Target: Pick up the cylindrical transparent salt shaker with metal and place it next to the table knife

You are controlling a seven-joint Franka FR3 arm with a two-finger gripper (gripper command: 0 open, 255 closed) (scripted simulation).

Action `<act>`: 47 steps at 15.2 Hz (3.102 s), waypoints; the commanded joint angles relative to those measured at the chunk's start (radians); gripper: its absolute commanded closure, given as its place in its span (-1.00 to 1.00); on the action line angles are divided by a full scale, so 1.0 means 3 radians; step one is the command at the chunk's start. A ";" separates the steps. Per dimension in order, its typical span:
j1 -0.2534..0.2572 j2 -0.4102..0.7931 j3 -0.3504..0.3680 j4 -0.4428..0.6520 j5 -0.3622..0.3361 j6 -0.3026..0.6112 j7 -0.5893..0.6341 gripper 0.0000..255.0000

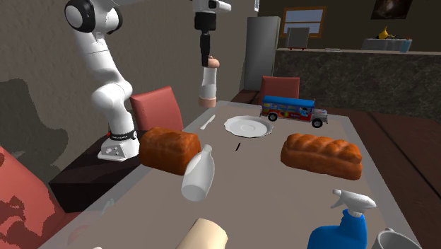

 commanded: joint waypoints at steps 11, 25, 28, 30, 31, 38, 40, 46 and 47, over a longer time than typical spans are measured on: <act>0.0312 -0.0803 0.0671 -0.0780 0.0108 -0.0078 0.0997 1.00; 0.0613 -0.1117 0.1396 -0.1100 0.0500 -0.0081 0.1975 1.00; 0.0617 -0.1161 0.1399 -0.1273 0.0507 0.0049 0.1971 1.00; 0.0620 -0.1186 0.1402 -0.1384 0.0512 0.0135 0.1969 1.00; 0.0622 -0.1198 0.1403 -0.1439 0.0514 0.0178 0.1968 1.00; 0.0632 -0.1261 0.1416 -0.1805 0.0530 0.0481 0.1963 1.00; 0.0634 -0.1273 0.1421 -0.1904 0.0534 0.0568 0.1963 1.00; 0.0642 -0.1292 0.1436 -0.2186 0.0548 0.0832 0.1961 1.00; 0.0643 -0.1292 0.1439 -0.2231 0.0550 0.0877 0.1961 1.00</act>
